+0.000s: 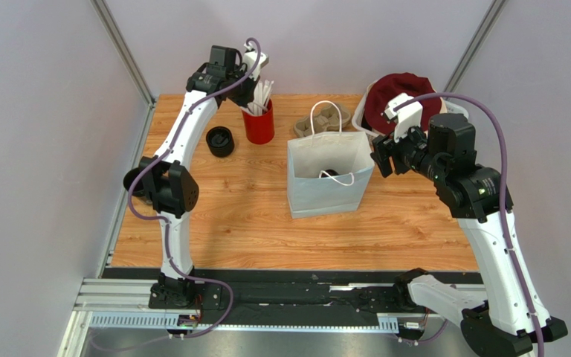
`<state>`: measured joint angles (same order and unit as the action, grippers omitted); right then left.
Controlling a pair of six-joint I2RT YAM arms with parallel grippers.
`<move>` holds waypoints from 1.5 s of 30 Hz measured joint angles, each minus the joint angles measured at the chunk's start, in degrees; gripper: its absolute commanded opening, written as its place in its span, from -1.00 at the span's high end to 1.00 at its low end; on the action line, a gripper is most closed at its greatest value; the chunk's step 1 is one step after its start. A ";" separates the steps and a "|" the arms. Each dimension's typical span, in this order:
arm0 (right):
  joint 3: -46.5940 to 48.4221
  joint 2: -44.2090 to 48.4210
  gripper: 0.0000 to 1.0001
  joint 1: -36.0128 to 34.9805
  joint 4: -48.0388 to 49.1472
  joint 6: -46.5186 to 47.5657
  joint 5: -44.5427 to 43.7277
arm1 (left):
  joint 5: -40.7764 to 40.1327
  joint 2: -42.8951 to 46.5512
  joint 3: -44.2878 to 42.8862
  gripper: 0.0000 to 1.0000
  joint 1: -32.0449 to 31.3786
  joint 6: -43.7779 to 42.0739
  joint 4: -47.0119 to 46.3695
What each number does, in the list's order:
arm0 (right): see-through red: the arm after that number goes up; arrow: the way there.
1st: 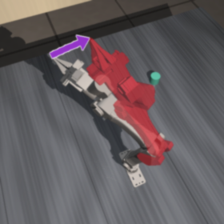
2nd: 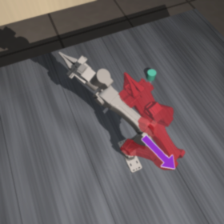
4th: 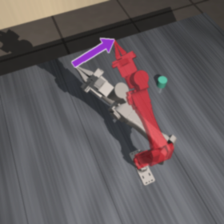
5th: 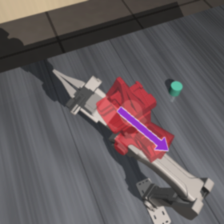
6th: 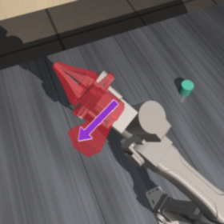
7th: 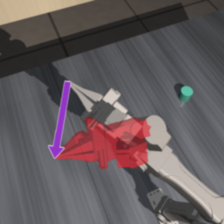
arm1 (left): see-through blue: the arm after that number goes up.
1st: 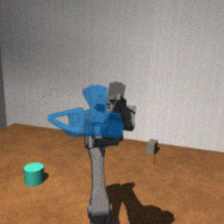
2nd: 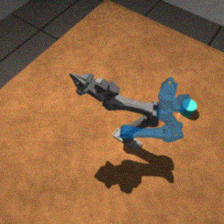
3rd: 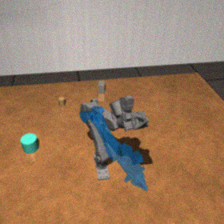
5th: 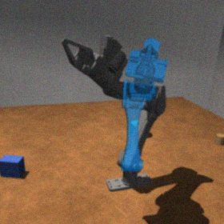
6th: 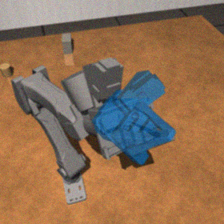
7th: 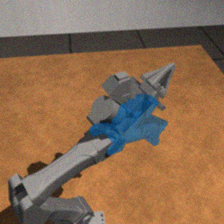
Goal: Pack the takeout coffee
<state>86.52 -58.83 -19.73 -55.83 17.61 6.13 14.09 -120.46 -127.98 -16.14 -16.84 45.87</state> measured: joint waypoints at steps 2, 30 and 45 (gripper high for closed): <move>0.00 0.07 -0.33 0.00 0.00 0.00 0.00 | -0.24 1.55 -0.50 0.85 -0.09 0.02 0.31; -8.76 4.59 -0.76 0.07 5.27 2.08 -4.24 | 22.47 40.98 9.42 0.95 -2.71 0.68 12.02; -20.35 12.39 -0.91 4.22 17.64 3.74 -10.84 | 25.86 36.52 13.16 1.00 -12.81 -3.52 18.38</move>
<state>66.17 -46.44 -15.51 -38.20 21.34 -4.71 39.94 -83.94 -114.83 -28.95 -20.36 64.25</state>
